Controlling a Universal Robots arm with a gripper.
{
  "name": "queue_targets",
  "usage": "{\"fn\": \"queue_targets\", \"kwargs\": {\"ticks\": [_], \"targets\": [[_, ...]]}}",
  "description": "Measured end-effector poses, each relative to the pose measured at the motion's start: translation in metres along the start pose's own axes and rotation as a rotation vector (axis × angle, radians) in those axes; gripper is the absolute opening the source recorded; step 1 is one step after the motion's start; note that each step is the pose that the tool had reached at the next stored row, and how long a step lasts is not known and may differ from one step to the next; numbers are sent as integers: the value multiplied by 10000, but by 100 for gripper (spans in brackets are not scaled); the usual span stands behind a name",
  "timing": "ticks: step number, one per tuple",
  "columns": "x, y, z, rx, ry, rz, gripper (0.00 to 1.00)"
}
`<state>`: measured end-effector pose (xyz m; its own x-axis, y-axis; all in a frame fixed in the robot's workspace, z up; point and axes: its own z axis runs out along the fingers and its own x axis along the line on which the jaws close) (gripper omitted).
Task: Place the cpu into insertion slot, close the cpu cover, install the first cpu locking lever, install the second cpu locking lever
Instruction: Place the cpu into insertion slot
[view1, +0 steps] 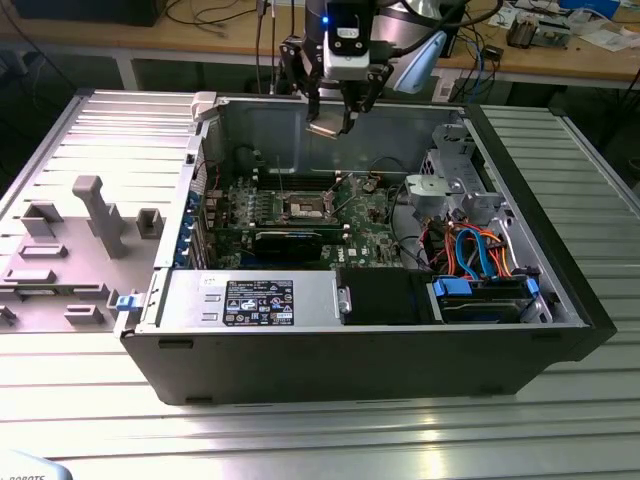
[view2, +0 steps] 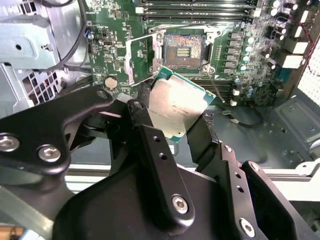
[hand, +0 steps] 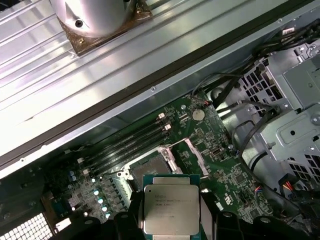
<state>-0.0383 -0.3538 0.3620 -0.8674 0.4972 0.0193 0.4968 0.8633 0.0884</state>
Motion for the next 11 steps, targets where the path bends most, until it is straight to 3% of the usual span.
{"fn": "queue_targets", "kwargs": {"ticks": [4, 11], "targets": [[1, -2, 7, -4, -41, 465, 54], [4, -4, 9, -11, -65, 735, 54]]}}
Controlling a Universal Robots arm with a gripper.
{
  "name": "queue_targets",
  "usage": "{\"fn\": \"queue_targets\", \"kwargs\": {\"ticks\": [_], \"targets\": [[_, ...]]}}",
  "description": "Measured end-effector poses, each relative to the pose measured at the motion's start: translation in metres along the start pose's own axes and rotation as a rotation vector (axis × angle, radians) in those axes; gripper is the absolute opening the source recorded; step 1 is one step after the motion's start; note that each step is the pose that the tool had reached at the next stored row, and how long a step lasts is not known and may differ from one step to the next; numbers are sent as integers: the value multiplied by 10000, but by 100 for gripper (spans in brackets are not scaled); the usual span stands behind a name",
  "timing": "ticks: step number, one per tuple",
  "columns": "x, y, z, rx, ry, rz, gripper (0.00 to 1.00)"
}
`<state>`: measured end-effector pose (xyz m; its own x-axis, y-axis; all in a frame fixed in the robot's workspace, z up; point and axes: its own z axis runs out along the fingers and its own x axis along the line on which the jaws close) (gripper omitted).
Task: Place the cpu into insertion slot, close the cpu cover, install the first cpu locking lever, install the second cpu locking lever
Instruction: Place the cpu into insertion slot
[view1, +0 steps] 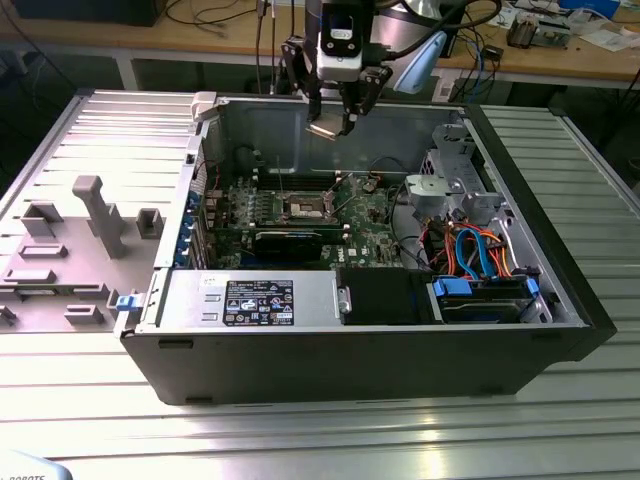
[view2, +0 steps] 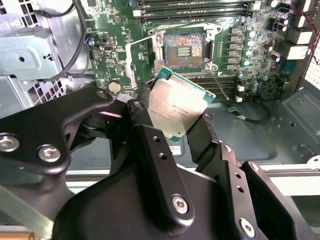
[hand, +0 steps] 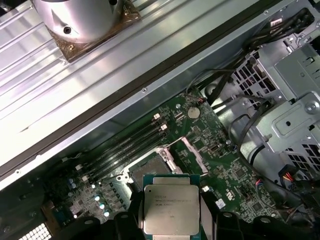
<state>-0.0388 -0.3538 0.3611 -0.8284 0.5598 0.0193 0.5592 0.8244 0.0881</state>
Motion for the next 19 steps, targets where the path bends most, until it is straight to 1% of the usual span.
{"fn": "queue_targets", "kwargs": {"ticks": [4, 6, 10, 19], "targets": [[13, -9, 1, -8, -28, 314, 54], [27, -18, 2, -11, -50, 563, 54], [38, -26, 2, -17, -79, 901, 54], [38, -26, 2, -18, -80, 905, 54]]}}
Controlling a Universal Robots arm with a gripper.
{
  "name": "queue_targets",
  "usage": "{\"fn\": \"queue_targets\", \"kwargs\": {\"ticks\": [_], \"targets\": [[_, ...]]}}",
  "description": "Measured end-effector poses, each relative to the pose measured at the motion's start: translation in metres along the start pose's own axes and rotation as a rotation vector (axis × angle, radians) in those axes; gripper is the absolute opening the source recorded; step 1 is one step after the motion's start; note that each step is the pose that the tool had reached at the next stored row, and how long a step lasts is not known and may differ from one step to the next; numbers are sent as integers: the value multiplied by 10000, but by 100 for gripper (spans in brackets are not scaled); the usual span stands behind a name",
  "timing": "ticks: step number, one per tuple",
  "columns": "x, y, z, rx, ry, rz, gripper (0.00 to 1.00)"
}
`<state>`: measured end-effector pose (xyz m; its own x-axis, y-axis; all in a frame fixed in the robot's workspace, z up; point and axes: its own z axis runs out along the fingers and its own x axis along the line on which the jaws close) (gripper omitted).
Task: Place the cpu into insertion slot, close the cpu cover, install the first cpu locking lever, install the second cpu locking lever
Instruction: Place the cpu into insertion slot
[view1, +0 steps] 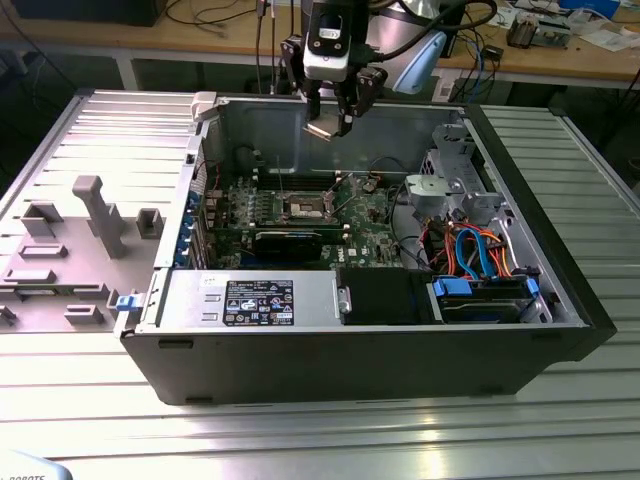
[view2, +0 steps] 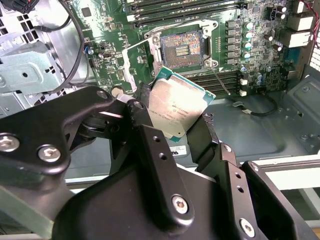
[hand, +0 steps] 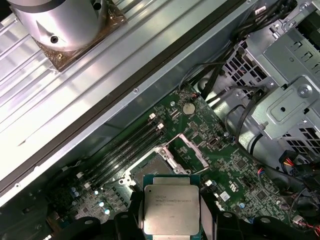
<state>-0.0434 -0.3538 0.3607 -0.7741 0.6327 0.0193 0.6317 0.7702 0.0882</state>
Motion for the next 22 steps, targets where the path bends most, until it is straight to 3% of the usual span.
{"fn": "queue_targets", "kwargs": {"ticks": [5, 11, 22], "targets": [[0, 0, 1, -1, -5, 57, 54], [0, 0, 10, -9, -42, 471, 54], [-1, -3, 31, -35, -162, 1836, 54]]}}
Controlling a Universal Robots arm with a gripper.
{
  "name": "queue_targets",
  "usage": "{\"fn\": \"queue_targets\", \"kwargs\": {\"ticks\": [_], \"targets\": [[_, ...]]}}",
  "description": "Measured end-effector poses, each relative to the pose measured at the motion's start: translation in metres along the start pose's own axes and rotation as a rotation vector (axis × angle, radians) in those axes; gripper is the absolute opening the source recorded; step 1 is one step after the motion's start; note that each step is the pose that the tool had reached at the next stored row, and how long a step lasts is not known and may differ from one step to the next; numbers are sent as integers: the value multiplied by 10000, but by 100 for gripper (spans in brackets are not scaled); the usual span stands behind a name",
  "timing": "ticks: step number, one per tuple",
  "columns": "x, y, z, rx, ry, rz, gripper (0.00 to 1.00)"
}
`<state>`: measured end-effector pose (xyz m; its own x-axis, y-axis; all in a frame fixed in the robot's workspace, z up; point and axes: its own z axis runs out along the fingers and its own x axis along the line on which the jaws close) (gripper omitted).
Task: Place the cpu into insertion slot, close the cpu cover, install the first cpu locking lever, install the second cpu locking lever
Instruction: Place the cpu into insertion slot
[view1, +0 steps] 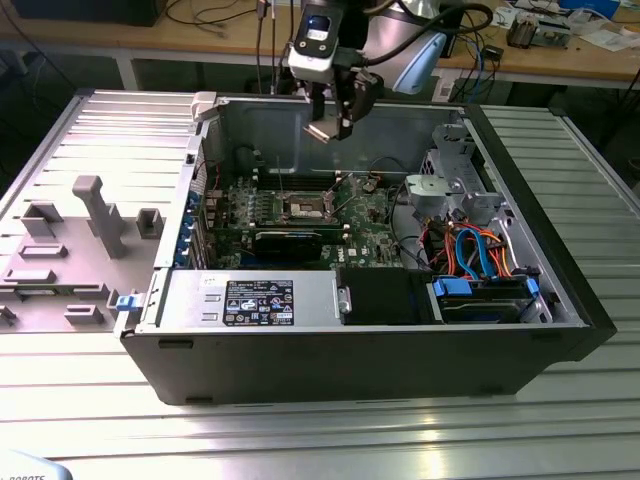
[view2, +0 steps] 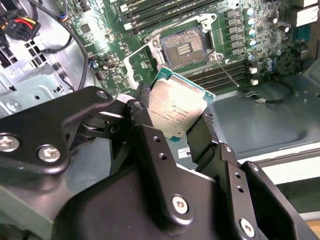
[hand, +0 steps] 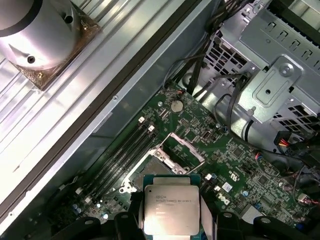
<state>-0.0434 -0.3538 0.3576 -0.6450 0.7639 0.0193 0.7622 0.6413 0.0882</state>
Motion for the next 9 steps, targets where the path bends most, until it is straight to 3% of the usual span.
{"fn": "queue_targets", "kwargs": {"ticks": [9], "targets": [[0, -1, 16, -24, -109, 1235, 54]]}}
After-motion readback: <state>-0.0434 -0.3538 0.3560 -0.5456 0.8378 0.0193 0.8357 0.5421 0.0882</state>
